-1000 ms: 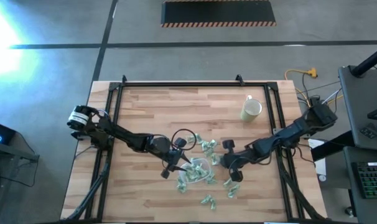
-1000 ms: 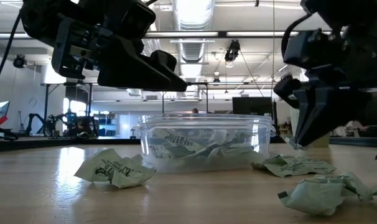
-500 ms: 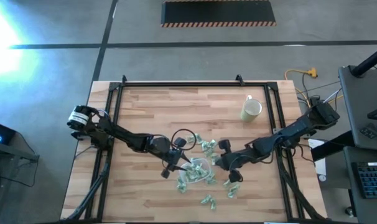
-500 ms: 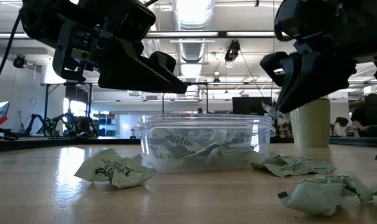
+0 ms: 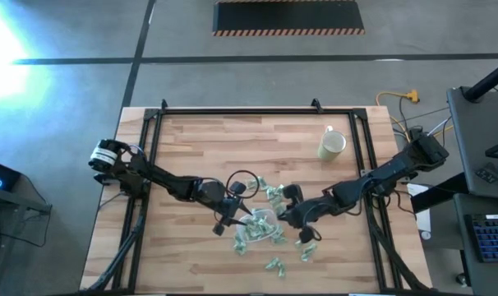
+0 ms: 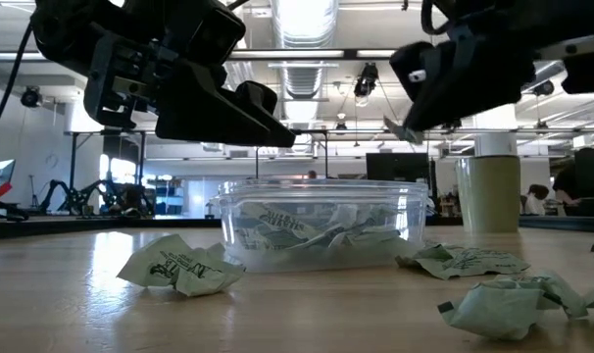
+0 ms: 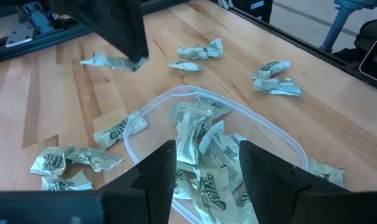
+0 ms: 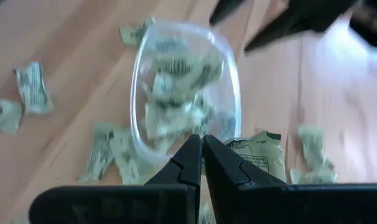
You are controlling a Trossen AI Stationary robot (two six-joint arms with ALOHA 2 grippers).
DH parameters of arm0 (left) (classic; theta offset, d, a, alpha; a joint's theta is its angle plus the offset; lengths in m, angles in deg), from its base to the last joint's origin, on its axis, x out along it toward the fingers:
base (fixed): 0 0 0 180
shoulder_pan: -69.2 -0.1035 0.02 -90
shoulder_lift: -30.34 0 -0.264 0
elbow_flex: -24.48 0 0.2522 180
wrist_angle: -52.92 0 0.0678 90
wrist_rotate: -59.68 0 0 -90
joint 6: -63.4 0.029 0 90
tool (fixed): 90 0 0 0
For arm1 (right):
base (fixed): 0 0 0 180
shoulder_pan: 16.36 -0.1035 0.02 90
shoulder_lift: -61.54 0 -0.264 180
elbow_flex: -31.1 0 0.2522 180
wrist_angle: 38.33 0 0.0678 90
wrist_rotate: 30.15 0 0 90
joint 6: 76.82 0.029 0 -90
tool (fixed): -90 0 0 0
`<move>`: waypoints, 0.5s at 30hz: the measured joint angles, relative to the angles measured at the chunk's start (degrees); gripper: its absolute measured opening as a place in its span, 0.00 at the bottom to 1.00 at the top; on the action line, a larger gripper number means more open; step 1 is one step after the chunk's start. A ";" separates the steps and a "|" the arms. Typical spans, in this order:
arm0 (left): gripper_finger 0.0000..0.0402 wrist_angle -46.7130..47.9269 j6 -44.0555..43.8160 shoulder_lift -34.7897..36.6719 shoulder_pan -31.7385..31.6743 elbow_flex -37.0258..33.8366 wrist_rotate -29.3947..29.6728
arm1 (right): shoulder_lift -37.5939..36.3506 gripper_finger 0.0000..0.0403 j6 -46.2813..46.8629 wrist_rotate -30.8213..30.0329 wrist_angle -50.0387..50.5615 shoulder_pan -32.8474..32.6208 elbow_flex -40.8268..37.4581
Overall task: Pick and place items into bin
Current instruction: Put the Stevia packet into the transparent bin
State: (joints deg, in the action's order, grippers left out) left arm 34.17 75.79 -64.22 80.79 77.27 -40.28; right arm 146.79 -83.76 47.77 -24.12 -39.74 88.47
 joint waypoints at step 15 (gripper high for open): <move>0.40 0.01 0.02 0.00 -0.37 0.00 0.04 | 8.78 0.02 -7.30 6.58 -15.65 0.22 -0.04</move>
State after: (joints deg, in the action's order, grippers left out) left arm 34.18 75.81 -64.22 80.42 77.27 -40.24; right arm 155.57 -91.05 54.35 -39.77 -39.52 88.43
